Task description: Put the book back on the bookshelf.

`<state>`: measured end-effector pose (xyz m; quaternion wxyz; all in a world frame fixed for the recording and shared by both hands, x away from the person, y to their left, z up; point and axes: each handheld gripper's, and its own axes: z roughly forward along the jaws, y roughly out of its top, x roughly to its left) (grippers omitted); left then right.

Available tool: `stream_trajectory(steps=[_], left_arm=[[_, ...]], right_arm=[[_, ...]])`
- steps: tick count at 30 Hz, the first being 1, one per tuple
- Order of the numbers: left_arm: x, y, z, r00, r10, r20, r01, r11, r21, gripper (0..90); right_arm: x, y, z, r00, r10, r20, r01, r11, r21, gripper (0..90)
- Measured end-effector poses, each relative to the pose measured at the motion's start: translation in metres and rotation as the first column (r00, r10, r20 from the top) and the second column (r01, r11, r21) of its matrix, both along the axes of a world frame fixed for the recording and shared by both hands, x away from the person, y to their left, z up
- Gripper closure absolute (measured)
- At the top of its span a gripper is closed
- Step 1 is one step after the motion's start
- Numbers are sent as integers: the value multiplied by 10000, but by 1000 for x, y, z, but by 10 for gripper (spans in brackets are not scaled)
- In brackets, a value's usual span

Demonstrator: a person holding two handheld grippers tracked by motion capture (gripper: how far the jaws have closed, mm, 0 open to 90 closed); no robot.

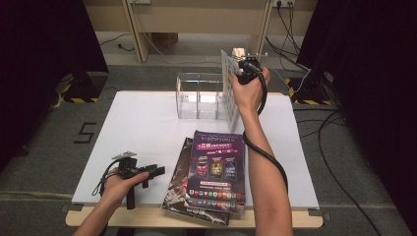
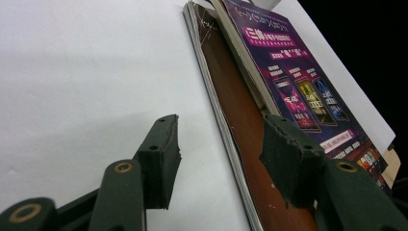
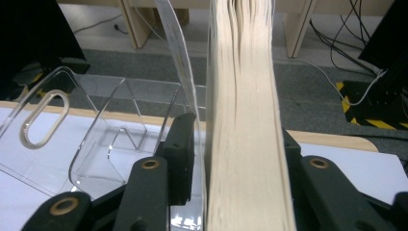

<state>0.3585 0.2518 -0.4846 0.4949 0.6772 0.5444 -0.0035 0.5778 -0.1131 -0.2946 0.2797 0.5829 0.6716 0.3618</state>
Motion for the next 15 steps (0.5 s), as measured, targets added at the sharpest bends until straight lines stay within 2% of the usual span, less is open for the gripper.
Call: stream_trajectory(steps=[4,7,15], left_arm=[[0,0,-1,10000,41,-33,-41,10000,-22,472],[1,0,-1,10000,20,-37,-20,10000,-34,472],[1,1,-1,10000,28,-46,-28,10000,-22,472]], right_arm=[[5,2,4,9991,14,-417,-19,9999,-131,714],[7,3,7,9977,-58,-675,45,9998,-193,736],[6,6,4,9995,7,-313,-13,9998,-181,742]])
